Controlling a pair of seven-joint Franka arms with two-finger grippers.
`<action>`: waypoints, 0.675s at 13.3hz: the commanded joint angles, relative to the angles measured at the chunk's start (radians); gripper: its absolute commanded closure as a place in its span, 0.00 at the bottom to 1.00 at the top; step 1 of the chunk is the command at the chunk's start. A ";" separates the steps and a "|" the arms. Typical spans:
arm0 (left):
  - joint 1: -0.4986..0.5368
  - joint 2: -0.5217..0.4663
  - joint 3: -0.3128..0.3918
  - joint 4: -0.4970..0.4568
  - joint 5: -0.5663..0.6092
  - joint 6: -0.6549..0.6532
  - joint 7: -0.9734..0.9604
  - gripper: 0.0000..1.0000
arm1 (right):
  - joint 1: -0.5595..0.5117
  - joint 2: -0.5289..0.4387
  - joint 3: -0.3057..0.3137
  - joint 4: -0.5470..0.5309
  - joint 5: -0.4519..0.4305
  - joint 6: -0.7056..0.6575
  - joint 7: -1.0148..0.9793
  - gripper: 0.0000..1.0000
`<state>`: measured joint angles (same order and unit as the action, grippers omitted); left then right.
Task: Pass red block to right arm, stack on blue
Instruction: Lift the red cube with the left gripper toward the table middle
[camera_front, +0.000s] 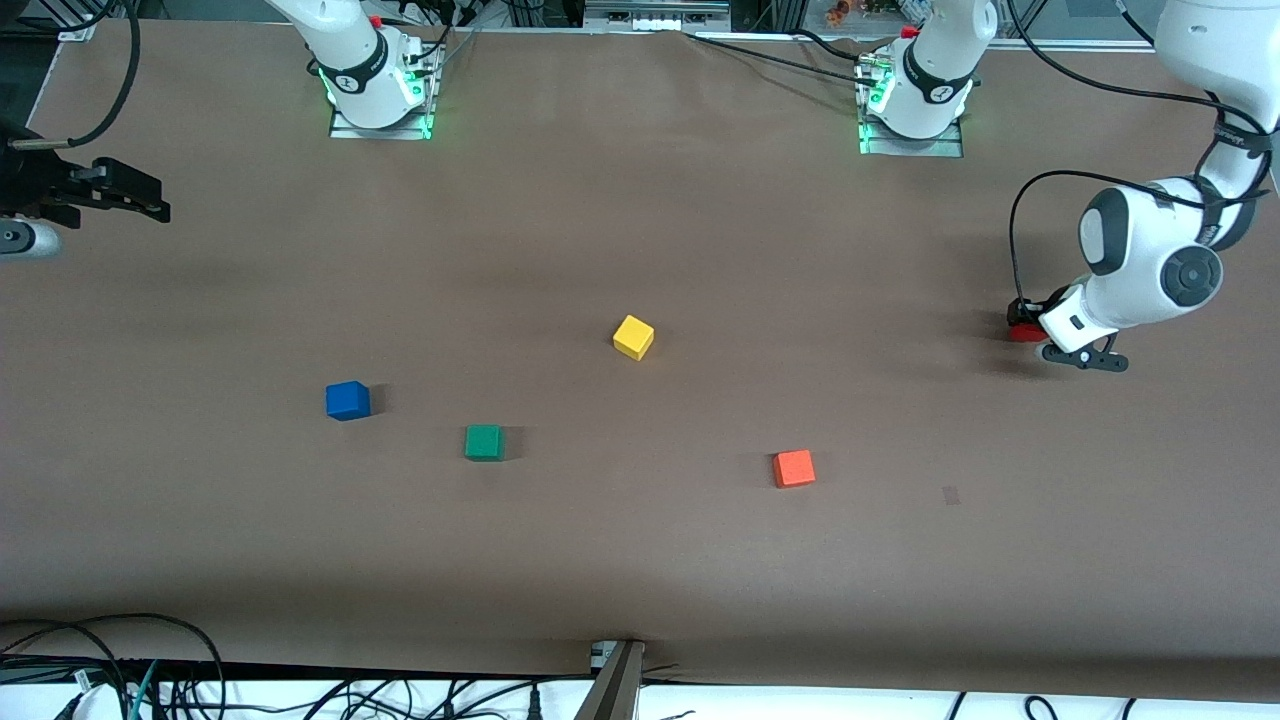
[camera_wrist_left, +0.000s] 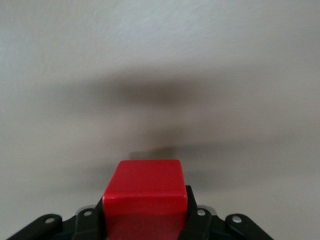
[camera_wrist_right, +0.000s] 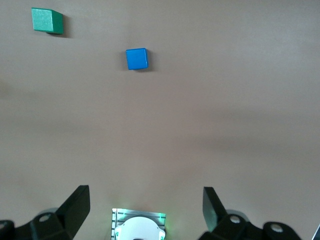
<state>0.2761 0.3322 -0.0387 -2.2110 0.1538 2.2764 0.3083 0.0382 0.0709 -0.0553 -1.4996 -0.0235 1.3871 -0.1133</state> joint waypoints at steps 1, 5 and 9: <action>0.008 -0.028 -0.027 0.161 -0.087 -0.225 0.086 0.97 | -0.007 0.029 0.003 0.027 0.017 -0.006 0.004 0.00; 0.001 -0.028 -0.084 0.353 -0.161 -0.448 0.202 0.98 | -0.006 0.030 0.003 0.027 0.039 -0.008 0.006 0.00; 0.000 -0.030 -0.150 0.370 -0.388 -0.451 0.429 1.00 | -0.007 0.040 0.003 0.025 0.039 -0.016 -0.005 0.00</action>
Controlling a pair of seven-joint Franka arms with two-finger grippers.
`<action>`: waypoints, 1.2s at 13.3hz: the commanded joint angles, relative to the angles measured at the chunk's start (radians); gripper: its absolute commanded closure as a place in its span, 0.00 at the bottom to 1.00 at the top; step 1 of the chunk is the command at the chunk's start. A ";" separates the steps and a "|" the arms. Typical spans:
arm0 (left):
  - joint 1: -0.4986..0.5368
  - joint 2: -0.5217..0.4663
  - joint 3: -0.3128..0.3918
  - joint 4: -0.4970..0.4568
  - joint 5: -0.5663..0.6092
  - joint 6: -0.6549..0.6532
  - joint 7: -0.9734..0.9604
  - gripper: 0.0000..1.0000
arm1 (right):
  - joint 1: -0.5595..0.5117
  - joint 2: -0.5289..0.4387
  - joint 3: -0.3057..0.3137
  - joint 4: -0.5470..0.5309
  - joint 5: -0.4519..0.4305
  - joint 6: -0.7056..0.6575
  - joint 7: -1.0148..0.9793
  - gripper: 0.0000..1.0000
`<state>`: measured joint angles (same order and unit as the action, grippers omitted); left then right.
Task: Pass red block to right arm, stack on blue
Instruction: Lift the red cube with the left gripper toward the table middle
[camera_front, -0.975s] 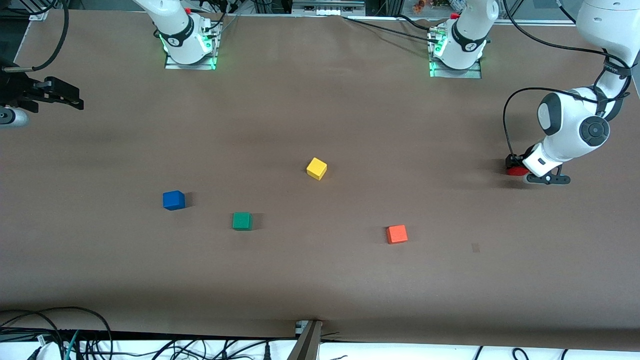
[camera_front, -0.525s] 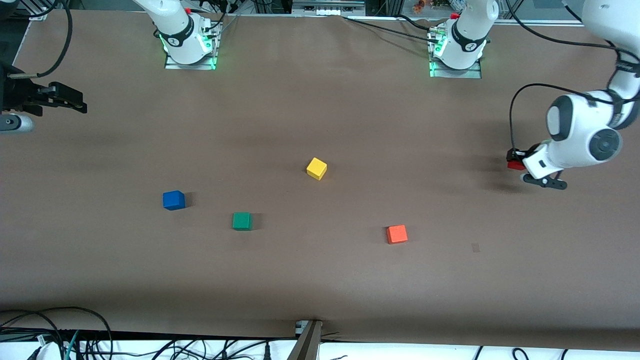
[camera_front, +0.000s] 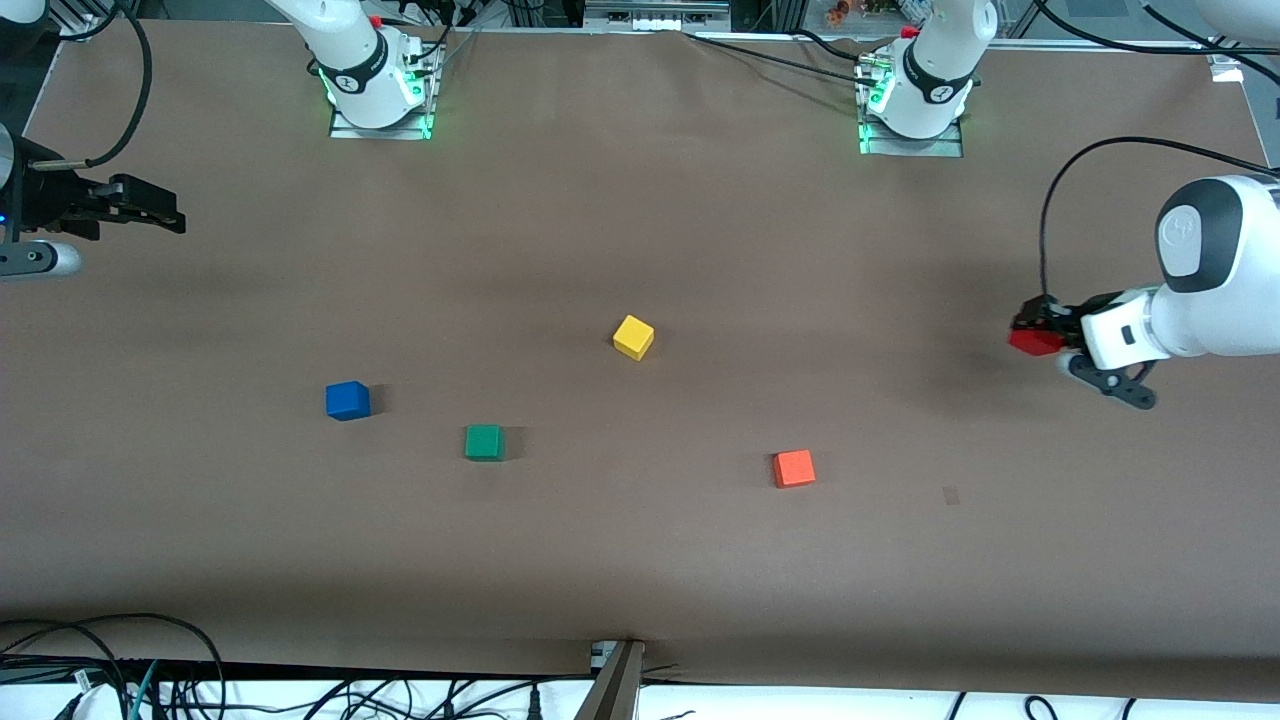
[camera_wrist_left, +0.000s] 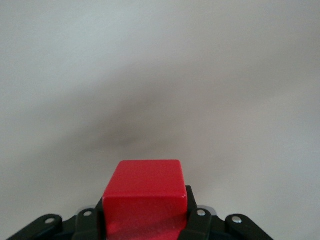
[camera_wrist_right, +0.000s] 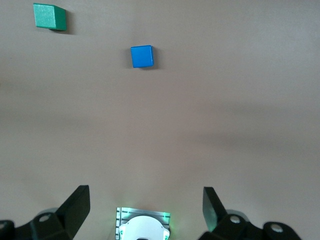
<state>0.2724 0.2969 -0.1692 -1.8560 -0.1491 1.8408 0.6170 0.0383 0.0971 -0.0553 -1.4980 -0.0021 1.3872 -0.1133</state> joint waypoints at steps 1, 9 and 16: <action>0.004 0.005 -0.048 0.015 -0.105 -0.012 0.145 1.00 | -0.008 0.023 0.002 0.025 0.016 -0.016 -0.003 0.00; -0.041 0.054 -0.182 0.058 -0.529 0.075 0.573 1.00 | 0.000 0.084 0.008 0.022 0.133 -0.019 0.007 0.00; -0.255 0.084 -0.227 0.077 -1.005 0.400 0.767 1.00 | -0.011 0.245 0.003 0.015 0.612 -0.020 -0.006 0.00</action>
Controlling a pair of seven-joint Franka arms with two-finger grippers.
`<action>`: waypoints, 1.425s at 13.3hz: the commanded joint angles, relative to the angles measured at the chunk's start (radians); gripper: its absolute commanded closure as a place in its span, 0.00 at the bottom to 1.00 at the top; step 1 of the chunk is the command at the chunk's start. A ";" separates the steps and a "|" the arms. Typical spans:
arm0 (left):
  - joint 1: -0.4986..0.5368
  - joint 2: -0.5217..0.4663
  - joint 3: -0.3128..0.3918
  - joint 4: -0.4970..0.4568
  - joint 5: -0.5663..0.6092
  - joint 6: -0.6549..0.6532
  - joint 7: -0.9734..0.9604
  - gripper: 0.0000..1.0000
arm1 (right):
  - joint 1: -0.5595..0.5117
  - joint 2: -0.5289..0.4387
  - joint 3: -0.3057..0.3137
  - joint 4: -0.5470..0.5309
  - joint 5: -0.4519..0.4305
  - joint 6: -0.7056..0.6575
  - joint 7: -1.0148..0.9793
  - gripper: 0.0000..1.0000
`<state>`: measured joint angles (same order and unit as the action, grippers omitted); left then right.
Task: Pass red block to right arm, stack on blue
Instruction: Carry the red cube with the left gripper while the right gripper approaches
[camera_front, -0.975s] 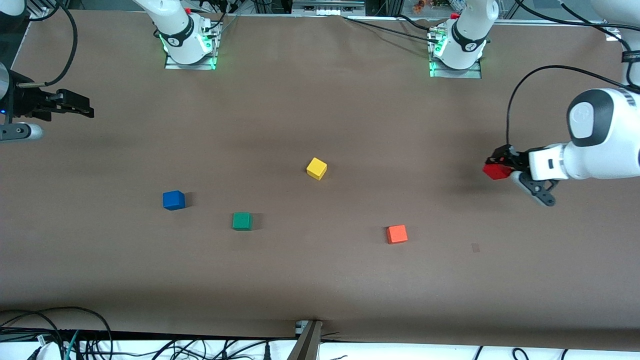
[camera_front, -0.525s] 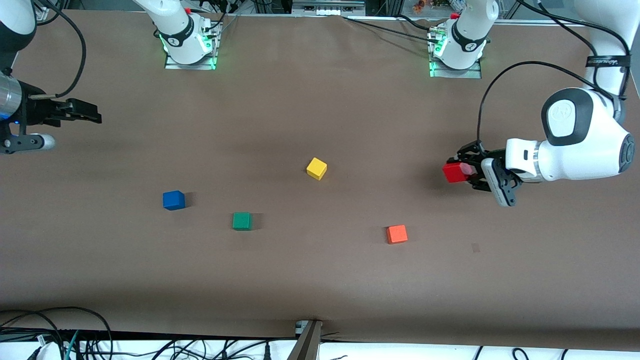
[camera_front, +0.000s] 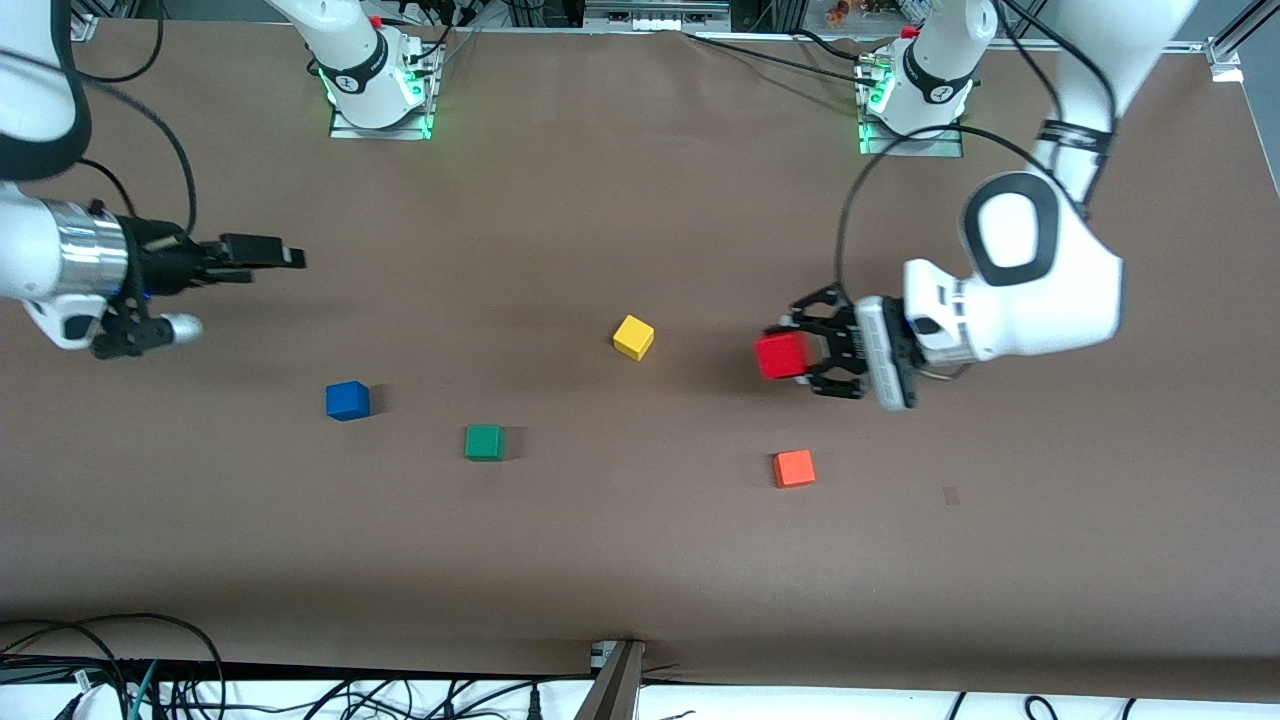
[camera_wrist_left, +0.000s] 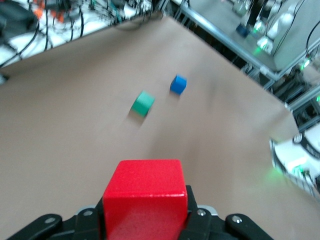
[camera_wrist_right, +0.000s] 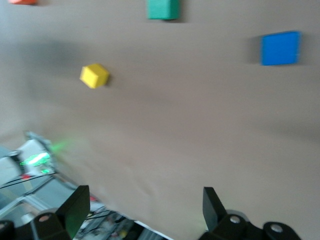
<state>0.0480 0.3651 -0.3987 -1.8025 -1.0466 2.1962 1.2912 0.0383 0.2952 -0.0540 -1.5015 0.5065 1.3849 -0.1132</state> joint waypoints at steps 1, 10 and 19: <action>-0.061 0.024 0.004 0.019 -0.224 0.071 0.188 1.00 | -0.009 0.077 0.002 0.018 0.169 -0.020 -0.014 0.00; -0.247 0.113 0.004 0.046 -0.610 0.155 0.648 1.00 | 0.035 0.308 0.014 -0.006 0.745 -0.020 -0.106 0.00; -0.398 0.256 0.004 0.235 -0.728 0.267 0.685 1.00 | 0.159 0.392 0.014 -0.065 1.000 0.121 -0.286 0.00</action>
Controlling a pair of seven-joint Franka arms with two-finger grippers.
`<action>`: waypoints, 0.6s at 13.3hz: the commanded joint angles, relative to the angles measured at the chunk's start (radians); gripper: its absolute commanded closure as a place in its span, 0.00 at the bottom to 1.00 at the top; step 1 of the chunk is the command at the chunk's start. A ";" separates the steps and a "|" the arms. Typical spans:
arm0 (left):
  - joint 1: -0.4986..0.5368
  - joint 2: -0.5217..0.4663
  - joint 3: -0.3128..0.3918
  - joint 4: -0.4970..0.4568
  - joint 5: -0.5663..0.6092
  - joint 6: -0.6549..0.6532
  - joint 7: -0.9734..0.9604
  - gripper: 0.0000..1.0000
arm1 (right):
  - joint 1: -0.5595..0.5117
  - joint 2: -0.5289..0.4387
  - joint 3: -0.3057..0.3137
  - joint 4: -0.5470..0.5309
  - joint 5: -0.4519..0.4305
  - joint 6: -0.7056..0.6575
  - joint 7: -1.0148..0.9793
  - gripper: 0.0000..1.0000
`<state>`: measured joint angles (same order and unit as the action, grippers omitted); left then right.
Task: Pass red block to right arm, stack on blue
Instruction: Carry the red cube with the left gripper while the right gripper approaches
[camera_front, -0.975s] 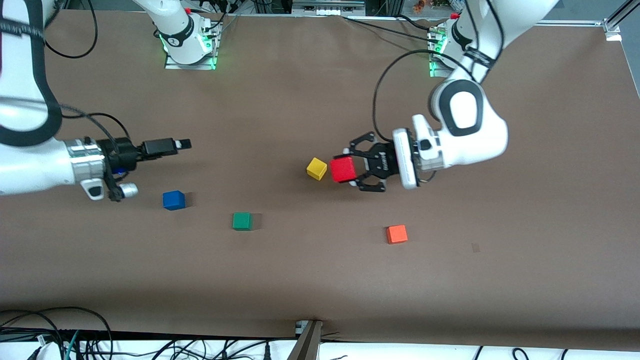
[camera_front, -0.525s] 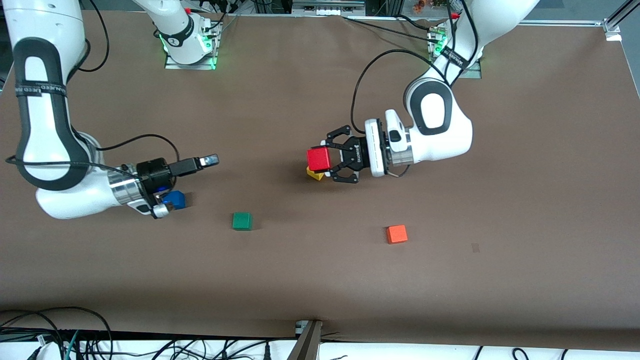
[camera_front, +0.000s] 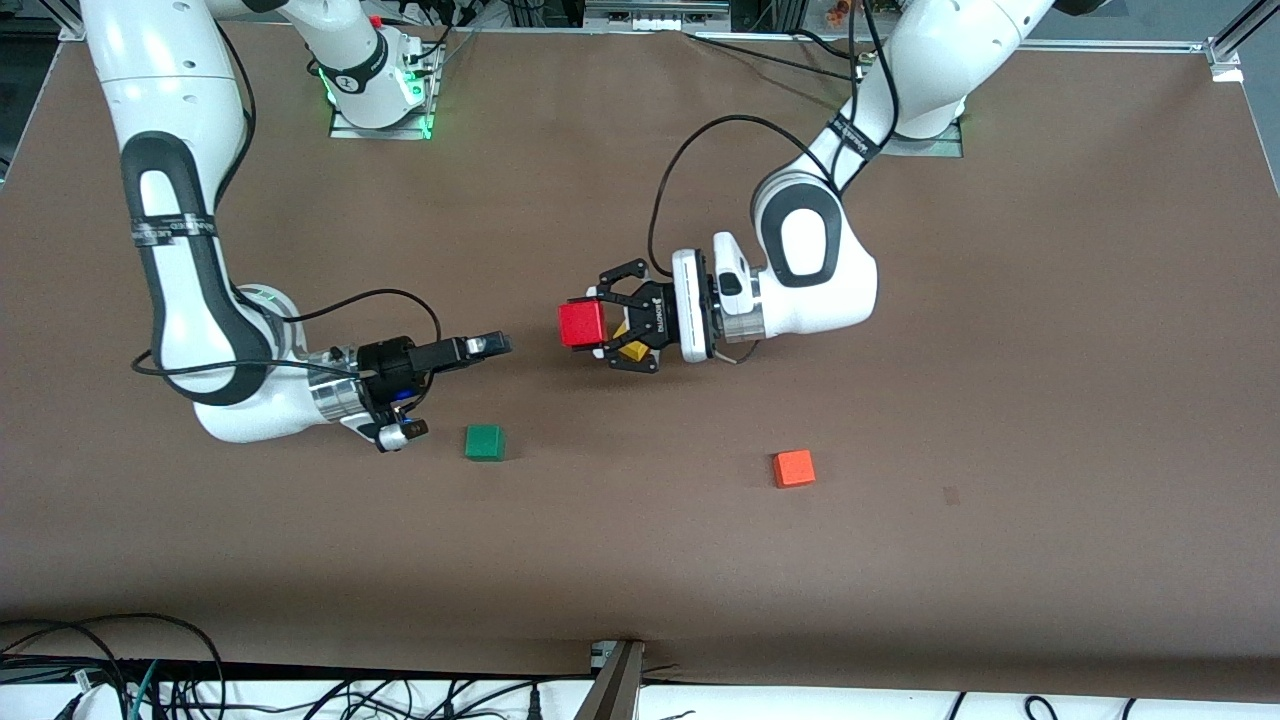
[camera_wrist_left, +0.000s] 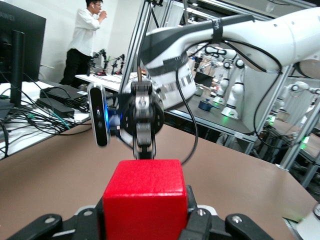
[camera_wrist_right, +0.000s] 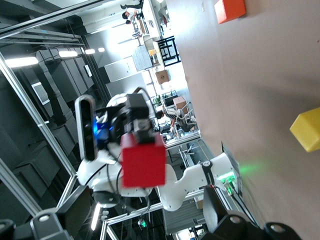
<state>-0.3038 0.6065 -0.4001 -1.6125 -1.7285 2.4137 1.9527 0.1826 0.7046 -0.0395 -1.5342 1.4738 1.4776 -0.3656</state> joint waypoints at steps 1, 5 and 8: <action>-0.055 0.016 0.006 0.045 -0.065 0.053 0.023 1.00 | 0.020 -0.019 0.000 -0.041 0.037 0.039 -0.045 0.00; -0.057 0.016 0.006 0.045 -0.069 0.053 0.023 1.00 | 0.029 -0.042 0.001 -0.064 0.083 0.036 -0.046 0.00; -0.057 0.016 0.007 0.045 -0.071 0.053 0.023 1.00 | 0.029 -0.051 0.019 -0.075 0.092 0.046 -0.044 0.00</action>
<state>-0.3529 0.6108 -0.3954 -1.5944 -1.7641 2.4602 1.9525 0.2113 0.6944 -0.0352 -1.5544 1.5335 1.5054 -0.3864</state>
